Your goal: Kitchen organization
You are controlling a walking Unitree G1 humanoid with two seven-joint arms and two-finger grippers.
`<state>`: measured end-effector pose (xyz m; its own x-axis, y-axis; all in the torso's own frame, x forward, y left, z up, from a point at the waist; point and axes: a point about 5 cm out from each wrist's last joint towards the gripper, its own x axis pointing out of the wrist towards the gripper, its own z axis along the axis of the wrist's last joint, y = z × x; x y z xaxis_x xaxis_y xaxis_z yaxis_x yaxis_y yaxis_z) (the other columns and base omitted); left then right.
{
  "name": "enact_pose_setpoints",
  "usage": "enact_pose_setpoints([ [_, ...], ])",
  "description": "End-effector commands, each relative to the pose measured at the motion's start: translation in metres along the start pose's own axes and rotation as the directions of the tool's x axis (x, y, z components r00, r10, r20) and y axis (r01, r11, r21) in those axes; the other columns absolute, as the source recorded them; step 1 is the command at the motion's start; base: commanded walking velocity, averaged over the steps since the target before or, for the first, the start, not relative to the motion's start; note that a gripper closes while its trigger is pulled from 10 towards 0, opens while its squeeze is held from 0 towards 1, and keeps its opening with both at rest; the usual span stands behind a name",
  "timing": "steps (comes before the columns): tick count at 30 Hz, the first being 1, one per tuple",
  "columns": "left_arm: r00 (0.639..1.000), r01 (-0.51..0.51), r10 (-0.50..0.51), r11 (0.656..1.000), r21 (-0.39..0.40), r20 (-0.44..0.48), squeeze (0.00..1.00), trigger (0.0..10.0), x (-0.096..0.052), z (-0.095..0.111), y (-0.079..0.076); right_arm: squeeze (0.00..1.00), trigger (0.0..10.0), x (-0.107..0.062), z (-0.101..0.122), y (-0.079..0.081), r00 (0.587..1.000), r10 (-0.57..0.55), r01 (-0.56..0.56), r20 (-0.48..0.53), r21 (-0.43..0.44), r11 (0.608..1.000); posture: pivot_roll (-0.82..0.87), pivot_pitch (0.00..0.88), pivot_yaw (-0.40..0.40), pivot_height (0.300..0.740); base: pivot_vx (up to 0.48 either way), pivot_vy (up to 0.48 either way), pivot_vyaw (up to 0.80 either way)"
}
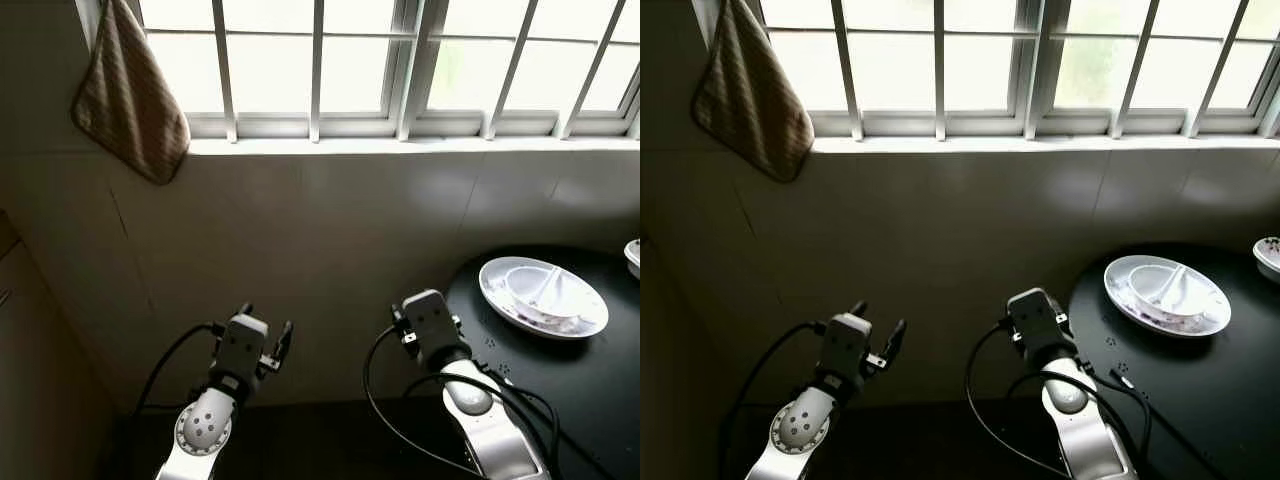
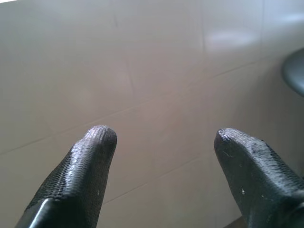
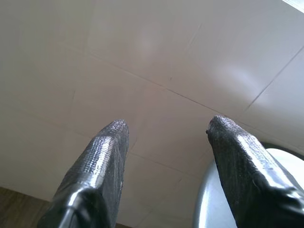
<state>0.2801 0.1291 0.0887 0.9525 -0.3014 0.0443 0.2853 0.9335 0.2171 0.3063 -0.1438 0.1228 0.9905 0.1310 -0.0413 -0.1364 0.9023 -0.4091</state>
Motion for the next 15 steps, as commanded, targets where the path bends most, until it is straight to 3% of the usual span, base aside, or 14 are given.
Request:
enact_pose_setpoints([
  [1, 0.999, 0.025, -0.025, 1.0, -0.002, 0.02, 0.0, 10.0, 0.003, 0.004, -0.007, 0.0, 10.0, -0.001, -0.004, -0.009, 0.999, -0.023, 0.023, -0.025, -0.007, 1.0, -0.03, 0.0, -0.006, 0.74, 0.0, 0.0, -0.8],
  [7, 0.999, 0.045, -0.045, 0.998, 0.035, -0.004, 0.0, 10.0, 0.004, 0.002, -0.008, 0.0, 10.0, -0.002, -0.004, -0.015, 1.0, -0.02, 0.02, -0.012, -0.033, 0.999, -0.04, 0.0, -0.003, 0.74, 0.0, 0.0, -0.8],
  [10, 0.999, 0.052, -0.052, 0.998, 0.042, -0.01, 0.0, 10.0, 0.004, 0.001, -0.009, 0.0, 10.0, -0.001, 0.002, -0.015, 0.999, 0.01, -0.008, 0.032, -0.059, 0.998, -0.04, 0.0, 0.001, 0.74, 0.0, -0.238, 0.0],
  [15, 0.999, 0.052, -0.052, 0.998, 0.046, -0.012, 0.0, 10.0, 0.004, 0.001, -0.009, 0.0, 10.0, 0.0, 0.006, -0.011, 0.998, 0.027, -0.024, 0.049, -0.051, 0.998, -0.03, 0.0, 0.0, 0.74, 0.0, -0.48, 0.0],
])
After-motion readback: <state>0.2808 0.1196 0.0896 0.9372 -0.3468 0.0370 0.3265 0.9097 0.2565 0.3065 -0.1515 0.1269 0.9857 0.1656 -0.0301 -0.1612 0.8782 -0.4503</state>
